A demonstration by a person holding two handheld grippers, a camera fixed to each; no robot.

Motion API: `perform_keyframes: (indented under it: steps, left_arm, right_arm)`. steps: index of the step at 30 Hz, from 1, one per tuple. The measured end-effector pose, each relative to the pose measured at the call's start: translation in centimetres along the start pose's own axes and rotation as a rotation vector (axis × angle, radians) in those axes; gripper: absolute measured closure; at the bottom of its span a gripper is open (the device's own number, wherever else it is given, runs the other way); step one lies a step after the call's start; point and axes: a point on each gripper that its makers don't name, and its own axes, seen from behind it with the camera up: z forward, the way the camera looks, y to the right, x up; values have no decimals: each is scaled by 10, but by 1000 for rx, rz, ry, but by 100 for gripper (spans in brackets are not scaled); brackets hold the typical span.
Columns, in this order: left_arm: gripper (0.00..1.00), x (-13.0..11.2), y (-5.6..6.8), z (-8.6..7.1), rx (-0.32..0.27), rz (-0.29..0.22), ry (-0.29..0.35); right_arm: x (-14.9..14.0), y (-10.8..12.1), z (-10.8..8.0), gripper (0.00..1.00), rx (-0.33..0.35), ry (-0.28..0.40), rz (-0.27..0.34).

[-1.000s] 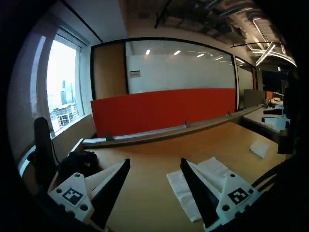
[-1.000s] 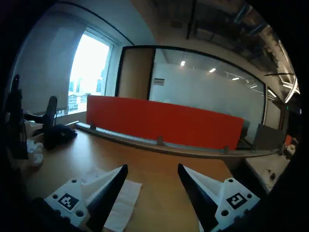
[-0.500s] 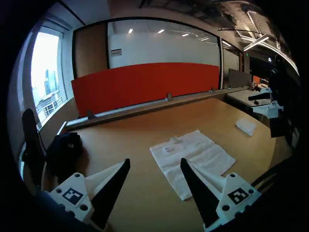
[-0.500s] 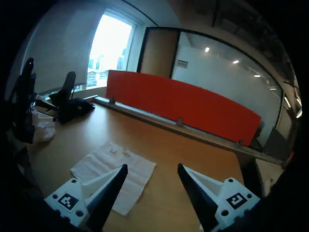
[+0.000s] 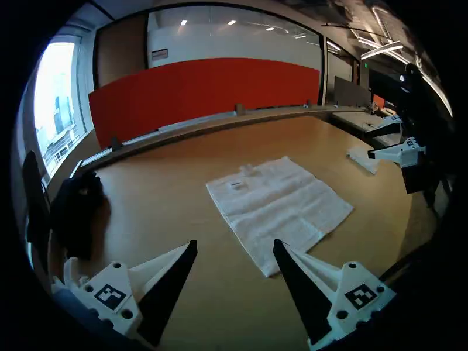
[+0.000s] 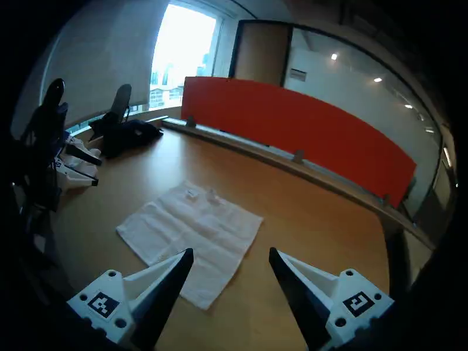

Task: Fold towel

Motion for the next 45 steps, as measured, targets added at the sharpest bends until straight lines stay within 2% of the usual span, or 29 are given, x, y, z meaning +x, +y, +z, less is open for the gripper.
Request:
perform_keyframes:
  steps: [13, 20, 27, 35, 45]
  left_arm:
    - [3, -53, 25, 44, -76, 17, -127]
    - [3, -73, 36, 60, -109, 24, -185]
    - [4, -87, 46, 70, -145, 15, -232]
    - [6, -101, 51, 78, -162, 18, -288]
    - [17, -104, 52, 81, -154, 54, -310]
  right_arm:
    - [-65, -25, 32, 0, 76, -134, -8]
    - [-97, -35, 44, 0, 115, -202, -25]
    - [-118, -40, 51, 1, 136, -254, -26]
    - [-133, -41, 55, 4, 153, -294, -22]
    - [-146, -44, 57, 19, 185, -327, -13]
